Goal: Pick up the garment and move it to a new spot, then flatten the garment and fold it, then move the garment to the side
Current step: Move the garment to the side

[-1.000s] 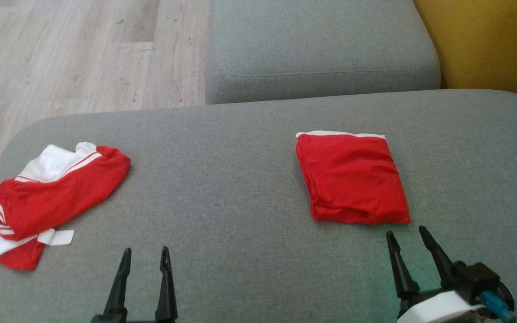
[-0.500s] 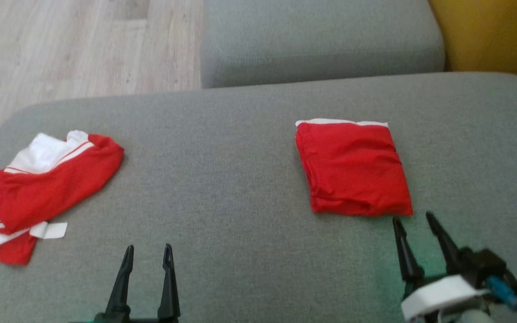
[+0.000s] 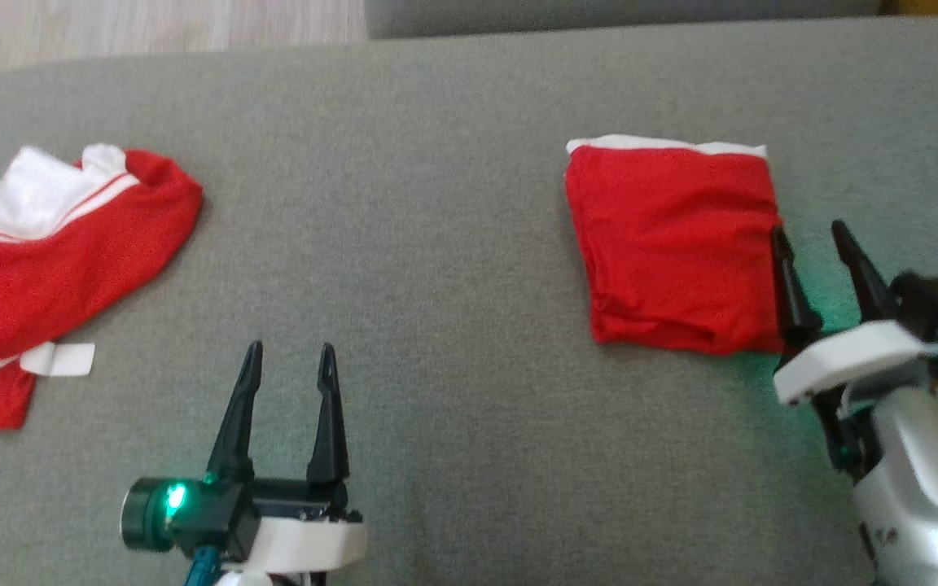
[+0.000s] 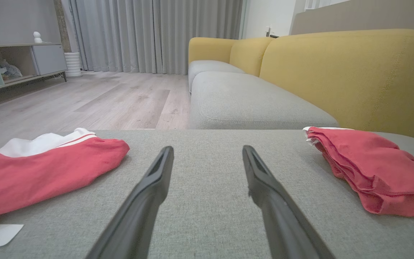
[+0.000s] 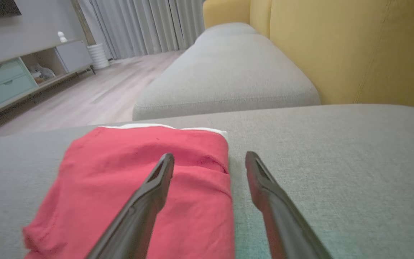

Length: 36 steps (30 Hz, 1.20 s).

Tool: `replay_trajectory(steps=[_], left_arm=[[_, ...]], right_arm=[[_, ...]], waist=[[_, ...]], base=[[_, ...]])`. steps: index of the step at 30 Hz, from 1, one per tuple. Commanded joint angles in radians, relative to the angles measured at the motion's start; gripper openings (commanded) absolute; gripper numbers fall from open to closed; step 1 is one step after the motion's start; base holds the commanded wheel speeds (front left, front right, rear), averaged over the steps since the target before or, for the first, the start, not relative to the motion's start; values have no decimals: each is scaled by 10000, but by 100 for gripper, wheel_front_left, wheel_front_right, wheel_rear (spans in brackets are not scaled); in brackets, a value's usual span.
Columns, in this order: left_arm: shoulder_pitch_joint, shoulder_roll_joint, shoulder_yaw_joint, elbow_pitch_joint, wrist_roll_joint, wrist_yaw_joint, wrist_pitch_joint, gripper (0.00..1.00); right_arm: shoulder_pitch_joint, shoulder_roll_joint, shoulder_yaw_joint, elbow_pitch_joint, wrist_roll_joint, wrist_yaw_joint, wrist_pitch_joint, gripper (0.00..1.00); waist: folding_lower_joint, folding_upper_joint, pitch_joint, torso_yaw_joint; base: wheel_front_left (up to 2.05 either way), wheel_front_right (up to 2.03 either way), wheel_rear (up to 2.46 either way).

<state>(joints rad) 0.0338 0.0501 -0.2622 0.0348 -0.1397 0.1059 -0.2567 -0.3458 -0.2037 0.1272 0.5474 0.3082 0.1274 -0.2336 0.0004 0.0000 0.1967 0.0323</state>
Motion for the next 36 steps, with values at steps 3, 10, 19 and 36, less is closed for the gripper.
replay_trajectory(steps=[3, 10, 19, 36], left_arm=[[-662, 1, 129, -259, -31, 94, -51, 100], [-913, 1, 87, -218, -95, 223, -51, 100], [-1203, 1, 182, -431, 8, 183, -51, 100], [-3067, 1, -5, -880, 571, -494, -51, 100]], right_arm=[[-934, -499, 558, 653, 533, 33, 565, 100], [-1474, -634, 1266, 1970, 1499, 33, 1667, 30], [-1958, -1595, 2047, 1630, 2054, 33, 1311, 0], [-3309, -6283, 682, 1117, 669, 33, 1725, 0]], waist=[[-4, 0, 651, 211], [-4, 0, 974, 190], [-4, 0, 1630, -387], [-4, 0, 4157, -1188]], base=[[0, 0, 0], [0, 0, 0], [0, 0, 0], [0, 0, 0]])
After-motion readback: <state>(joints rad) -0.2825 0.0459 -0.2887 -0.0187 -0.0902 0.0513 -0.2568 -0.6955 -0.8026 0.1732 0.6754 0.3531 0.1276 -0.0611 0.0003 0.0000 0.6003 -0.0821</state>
